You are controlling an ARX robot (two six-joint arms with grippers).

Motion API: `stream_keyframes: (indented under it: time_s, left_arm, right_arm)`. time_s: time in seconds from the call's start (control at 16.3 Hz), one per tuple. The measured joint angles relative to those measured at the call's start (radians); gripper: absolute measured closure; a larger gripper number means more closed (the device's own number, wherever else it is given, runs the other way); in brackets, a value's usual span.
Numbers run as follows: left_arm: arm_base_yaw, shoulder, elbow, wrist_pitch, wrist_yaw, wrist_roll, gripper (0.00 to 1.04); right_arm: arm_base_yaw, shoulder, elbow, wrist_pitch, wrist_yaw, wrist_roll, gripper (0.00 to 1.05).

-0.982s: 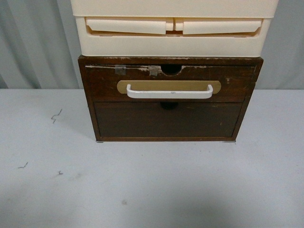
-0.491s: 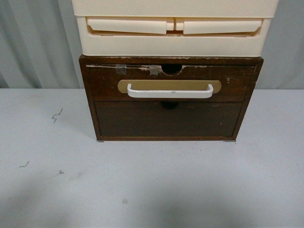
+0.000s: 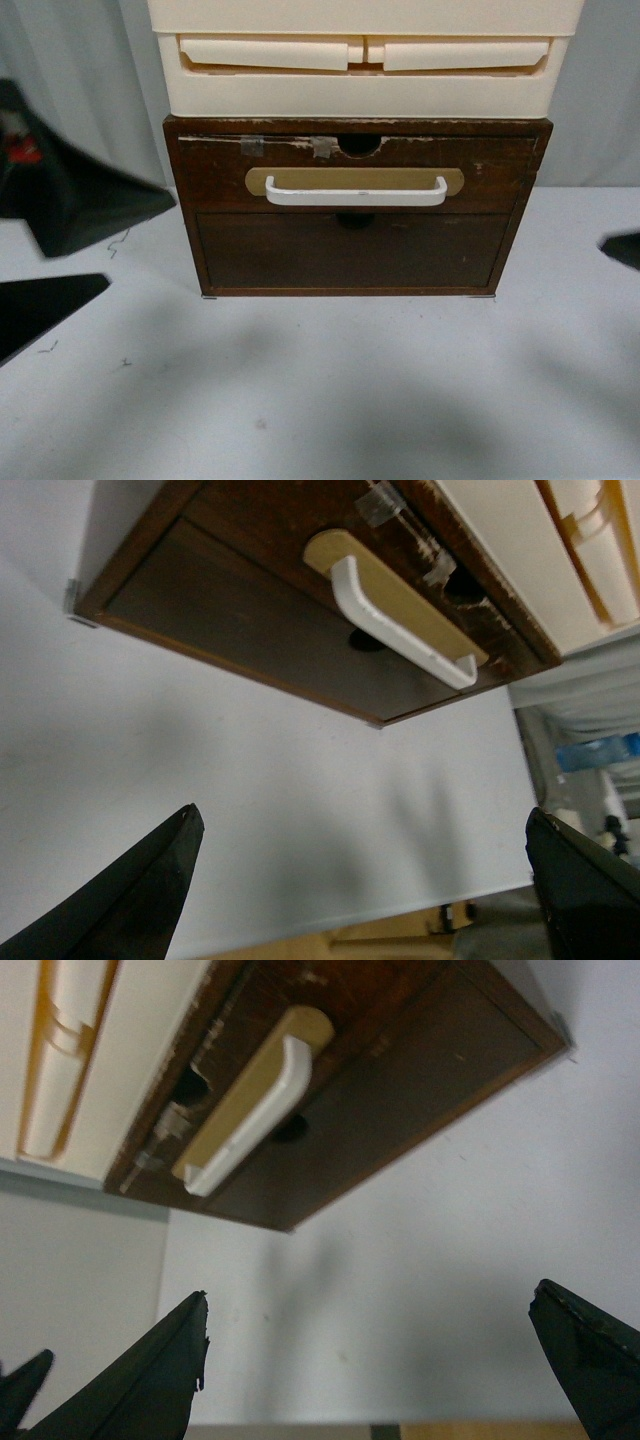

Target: Open drawer

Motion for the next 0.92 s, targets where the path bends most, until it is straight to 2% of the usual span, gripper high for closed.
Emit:
stream_keyframes:
  time_s: [0.12,0.43,0.61,0.92]
  left_arm:
    - [0.0,0.145,0.064,0.086,0.029,-0.07,0.07]
    - [0.012,0.407,0.211,0.267,0.137,-0.227,0.07]
    - [0.006,0.489,0.287,0.306,0.151,-0.279,0.07]
    - [-0.017,0.608,0.384,0.284,0.161,-0.319,0.07]
  right_arm:
    - [0.072,0.201,0.115,0.152,0.031,0.089,0.06]
    - [0.195,0.527,0.346,0.252,0.07,0.225,0.06]
    - [0.205,0.615,0.448,0.259,0.089,0.272,0.06]
    - [0.212,0.698,0.555,0.235,0.151,0.33,0.06]
